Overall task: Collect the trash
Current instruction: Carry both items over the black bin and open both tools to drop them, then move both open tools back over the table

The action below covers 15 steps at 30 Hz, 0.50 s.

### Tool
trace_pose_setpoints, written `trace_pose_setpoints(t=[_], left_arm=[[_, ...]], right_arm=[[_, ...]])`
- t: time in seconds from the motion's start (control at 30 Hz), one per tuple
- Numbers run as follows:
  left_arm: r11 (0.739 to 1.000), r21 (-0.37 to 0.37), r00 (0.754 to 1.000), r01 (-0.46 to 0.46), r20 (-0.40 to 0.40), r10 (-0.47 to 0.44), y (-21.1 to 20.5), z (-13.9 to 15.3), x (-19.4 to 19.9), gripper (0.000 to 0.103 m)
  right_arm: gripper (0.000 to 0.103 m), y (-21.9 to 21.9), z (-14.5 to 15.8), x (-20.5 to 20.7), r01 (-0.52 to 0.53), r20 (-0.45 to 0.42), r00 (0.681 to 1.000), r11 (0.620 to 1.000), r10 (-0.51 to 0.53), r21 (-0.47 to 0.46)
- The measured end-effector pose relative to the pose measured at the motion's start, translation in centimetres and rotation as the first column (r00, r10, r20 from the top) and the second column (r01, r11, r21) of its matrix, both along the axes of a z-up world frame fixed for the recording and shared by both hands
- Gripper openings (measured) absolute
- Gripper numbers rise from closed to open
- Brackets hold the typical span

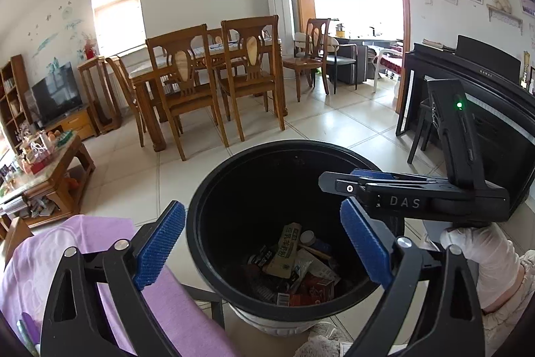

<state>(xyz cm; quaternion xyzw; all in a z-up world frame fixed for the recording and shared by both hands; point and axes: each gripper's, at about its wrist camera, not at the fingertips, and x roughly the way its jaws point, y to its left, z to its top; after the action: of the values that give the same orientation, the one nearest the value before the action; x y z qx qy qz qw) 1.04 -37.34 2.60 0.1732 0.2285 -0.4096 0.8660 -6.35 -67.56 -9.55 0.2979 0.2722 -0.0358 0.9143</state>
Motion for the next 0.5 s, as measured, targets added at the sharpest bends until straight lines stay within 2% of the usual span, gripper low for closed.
trace_pose_setpoints(t=[0.27,0.5], left_arm=[[0.997,-0.046,0.998,-0.065,-0.008,0.065,5.0,1.4,0.2,0.098],[0.975,-0.098,0.978,-0.201,-0.067,0.195,12.4,1.6,2.2,0.098]], right_arm=[[0.070,3.8,1.4,1.5,-0.044,0.004,0.999,0.999,0.045,-0.024],[0.070,9.4,3.1,4.0,-0.131,0.010,0.991,0.990,0.131,-0.061]])
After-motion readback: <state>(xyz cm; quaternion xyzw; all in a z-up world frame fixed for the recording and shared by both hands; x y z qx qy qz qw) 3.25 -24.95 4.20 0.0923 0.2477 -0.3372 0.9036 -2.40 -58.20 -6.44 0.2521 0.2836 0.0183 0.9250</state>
